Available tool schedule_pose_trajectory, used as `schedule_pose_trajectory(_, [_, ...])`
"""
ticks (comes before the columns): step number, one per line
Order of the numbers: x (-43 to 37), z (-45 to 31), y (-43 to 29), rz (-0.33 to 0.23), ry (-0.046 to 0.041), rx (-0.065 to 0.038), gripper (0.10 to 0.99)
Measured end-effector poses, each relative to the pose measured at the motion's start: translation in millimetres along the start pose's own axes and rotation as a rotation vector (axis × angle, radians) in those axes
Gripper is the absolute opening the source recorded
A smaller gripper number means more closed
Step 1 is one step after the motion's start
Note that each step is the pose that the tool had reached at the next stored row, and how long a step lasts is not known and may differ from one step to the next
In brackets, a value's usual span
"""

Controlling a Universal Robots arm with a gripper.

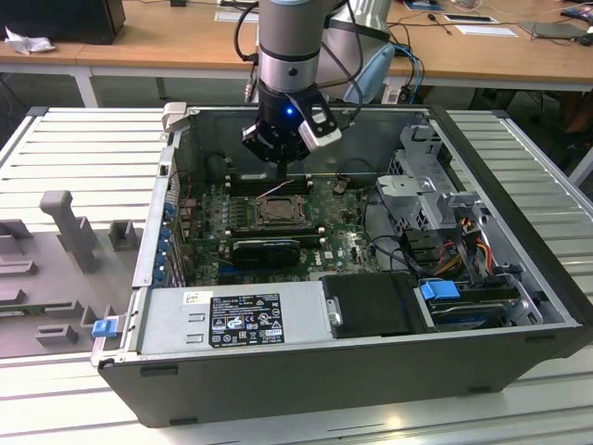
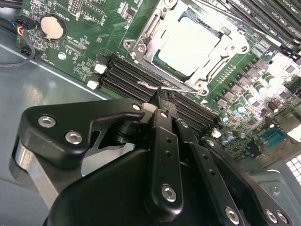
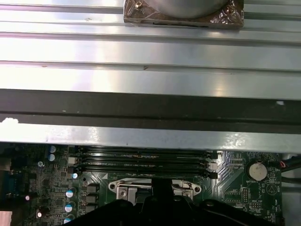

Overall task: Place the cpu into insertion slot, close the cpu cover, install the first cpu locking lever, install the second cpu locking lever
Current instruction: 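Install the first cpu locking lever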

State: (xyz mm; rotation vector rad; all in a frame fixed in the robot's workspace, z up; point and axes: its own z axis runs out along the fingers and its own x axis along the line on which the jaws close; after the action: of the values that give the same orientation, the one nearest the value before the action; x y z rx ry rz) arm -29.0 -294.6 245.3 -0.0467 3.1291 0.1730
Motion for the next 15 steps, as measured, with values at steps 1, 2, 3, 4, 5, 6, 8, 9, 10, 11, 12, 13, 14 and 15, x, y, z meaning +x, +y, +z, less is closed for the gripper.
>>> schedule_pose_trajectory(1, [-0.6, 0.0, 0.0, 0.000, 0.0000, 0.000, 0.106])
schedule_pose_trajectory(2, [-1.6, 0.1, 0.0, 0.000, 0.0000, 0.000, 0.106])
schedule_pose_trajectory(3, [-2.3, 0.1, -0.1, 0.000, 0.0000, 0.000, 0.106])
schedule_pose_trajectory(4, [-2.9, 0.1, -0.1, 0.000, 0.0000, 0.000, 0.106])
schedule_pose_trajectory(5, [-3.6, 0.2, -0.1, 0.000, 0.0000, 0.000, 0.106])
schedule_pose_trajectory(6, [-4.6, 0.2, -0.1, 0.000, 0.0000, 0.000, 0.106])
schedule_pose_trajectory(8, [-6.9, 0.4, -0.2, 0.000, 0.0000, 0.000, 0.106])
schedule_pose_trajectory(9, [-7.9, 0.5, -0.3, 0.000, 0.0000, 0.000, 0.106])
schedule_pose_trajectory(10, [-9.0, 0.5, -0.3, 0.000, 0.0001, 0.000, 0.106])
schedule_pose_trajectory(11, [-9.5, 0.6, -0.3, 0.000, 0.0000, 0.000, 0.106])
schedule_pose_trajectory(12, [-9.9, 0.6, -0.4, 0.000, 0.0000, 0.000, 0.106])
schedule_pose_trajectory(13, [-10.3, 0.7, -0.4, 0.000, 0.0000, 0.000, 0.106])
schedule_pose_trajectory(14, [-11.0, 0.7, -0.4, 0.000, 0.0001, 0.000, 0.106])
schedule_pose_trajectory(15, [-12.0, 0.8, -0.4, 0.000, 0.0000, -0.001, 0.106])
